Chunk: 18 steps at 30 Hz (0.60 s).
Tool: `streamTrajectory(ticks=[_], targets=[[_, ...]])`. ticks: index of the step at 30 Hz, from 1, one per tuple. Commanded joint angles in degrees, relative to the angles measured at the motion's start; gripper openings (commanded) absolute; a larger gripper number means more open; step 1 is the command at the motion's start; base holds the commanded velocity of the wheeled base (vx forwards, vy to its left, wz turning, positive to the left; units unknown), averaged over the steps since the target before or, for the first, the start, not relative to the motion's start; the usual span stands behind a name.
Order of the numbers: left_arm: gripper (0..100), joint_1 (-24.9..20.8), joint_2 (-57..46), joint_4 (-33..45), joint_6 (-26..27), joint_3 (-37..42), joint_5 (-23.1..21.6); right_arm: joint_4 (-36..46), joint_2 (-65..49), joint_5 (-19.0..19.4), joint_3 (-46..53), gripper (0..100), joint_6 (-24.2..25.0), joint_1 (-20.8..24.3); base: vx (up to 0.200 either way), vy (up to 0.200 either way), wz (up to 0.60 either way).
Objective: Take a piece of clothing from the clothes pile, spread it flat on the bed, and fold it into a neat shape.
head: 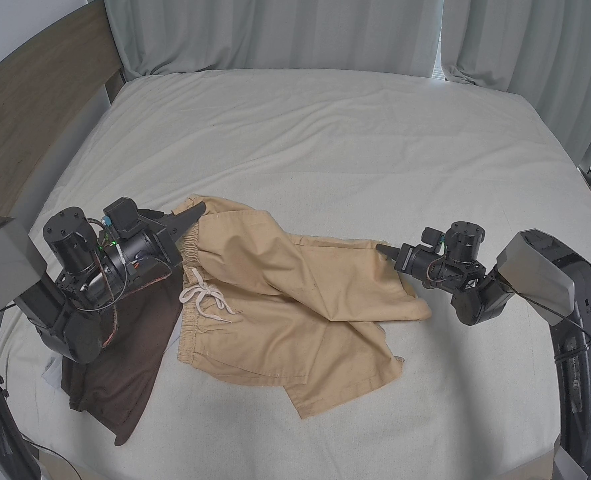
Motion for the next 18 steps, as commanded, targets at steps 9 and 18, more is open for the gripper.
streamTrajectory(ticks=[9, 18], targets=[[0, 0.37, 0.64, -0.05, -2.22, -4.51, 0.34, -6.89, -9.04, -0.32, 8.47, 0, 0.07, -1.37, 0.0, 0.0, 0.0], [0, 0.46, 0.99, -0.05, -6.18, -7.23, 1.75, -9.62, -18.09, -0.32, 14.62, 0, 0.16, -2.34, 0.0, 0.0, 0.0]])
